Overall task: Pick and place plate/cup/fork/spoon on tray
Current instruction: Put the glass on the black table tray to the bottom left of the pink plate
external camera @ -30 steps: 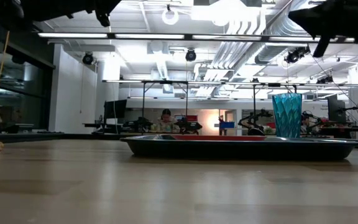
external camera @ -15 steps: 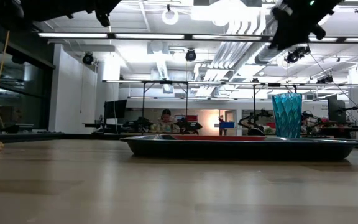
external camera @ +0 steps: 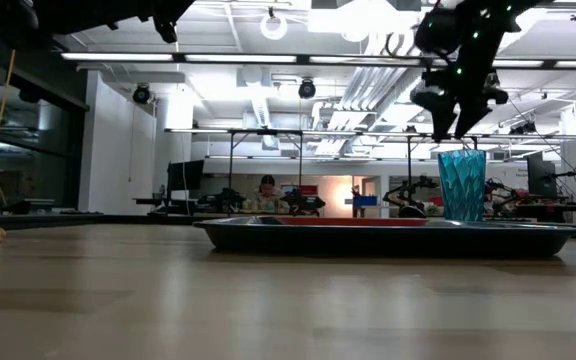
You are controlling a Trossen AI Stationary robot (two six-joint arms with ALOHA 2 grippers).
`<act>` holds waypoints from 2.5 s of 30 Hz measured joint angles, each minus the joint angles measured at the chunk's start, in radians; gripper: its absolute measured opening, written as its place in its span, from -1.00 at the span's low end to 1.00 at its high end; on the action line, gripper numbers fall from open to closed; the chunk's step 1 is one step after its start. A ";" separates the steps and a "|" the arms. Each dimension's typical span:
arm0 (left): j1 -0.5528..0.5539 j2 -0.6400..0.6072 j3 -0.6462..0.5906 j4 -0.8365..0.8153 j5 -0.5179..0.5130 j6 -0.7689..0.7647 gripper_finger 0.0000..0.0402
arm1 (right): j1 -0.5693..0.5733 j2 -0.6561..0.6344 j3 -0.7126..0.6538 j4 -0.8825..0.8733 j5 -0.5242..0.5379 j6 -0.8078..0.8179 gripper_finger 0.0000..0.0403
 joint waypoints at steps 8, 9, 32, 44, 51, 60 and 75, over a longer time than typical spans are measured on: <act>0.000 0.000 0.000 -0.001 0.000 -0.001 -0.26 | -0.067 0.111 0.000 0.011 -0.035 -0.052 0.15; 0.000 0.000 0.000 -0.003 0.000 -0.002 -0.26 | -0.074 0.125 0.000 0.012 -0.032 -0.056 0.15; 0.000 0.000 0.000 -0.025 0.000 -0.001 -0.26 | -0.072 0.111 0.012 0.013 -0.008 -0.131 -0.92; 0.000 0.000 0.001 -0.021 -0.070 0.000 -0.26 | 0.278 -0.003 0.219 0.036 -0.066 -0.127 -0.98; 0.000 0.000 0.001 -0.021 -0.092 0.000 -0.26 | 0.575 0.119 0.225 0.247 -0.253 -0.121 -0.99; 0.000 0.000 0.001 -0.022 -0.092 -0.001 -0.26 | 0.873 0.360 0.375 0.210 -0.325 -0.123 -0.99; 0.000 0.000 0.001 -0.022 -0.091 -0.002 -0.26 | 0.909 0.676 0.661 -0.068 -0.270 -0.124 -1.00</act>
